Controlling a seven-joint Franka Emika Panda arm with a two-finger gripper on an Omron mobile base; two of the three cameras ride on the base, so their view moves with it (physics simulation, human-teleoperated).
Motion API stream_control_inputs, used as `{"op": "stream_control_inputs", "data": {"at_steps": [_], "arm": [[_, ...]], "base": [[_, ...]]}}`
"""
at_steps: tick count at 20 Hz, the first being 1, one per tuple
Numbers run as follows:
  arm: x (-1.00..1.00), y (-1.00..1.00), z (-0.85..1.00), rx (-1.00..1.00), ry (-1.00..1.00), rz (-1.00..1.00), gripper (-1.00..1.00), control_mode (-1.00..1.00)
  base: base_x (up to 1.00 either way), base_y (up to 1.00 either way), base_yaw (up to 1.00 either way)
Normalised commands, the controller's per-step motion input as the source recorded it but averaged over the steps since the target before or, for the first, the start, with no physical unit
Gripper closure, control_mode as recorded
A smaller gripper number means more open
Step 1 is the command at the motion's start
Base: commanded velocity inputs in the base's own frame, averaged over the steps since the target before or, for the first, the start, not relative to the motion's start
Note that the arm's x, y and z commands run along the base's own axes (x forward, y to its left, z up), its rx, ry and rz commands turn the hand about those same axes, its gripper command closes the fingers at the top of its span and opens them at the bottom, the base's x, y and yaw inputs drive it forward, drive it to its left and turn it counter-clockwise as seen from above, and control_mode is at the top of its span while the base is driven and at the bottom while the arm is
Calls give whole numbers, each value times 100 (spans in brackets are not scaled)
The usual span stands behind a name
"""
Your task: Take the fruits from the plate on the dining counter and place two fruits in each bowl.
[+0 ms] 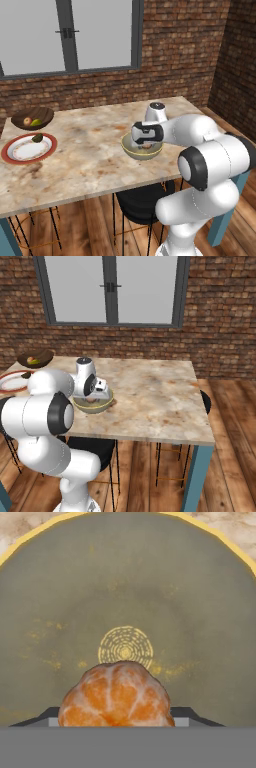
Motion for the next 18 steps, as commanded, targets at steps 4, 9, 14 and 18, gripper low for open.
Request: {"op": "stream_control_inputs", "data": {"at_steps": [4,9,14,18], "arm": [[0,1,-16,0,0,1,100,-100],[0,0,-16,0,0,1,-100,-100],[0,0,0,0,0,0,-100,-100],[0,0,0,0,0,0,-100,-100]], "base": [[0,0,0],[0,0,0],[0,0,0],[0,0,0]]}}
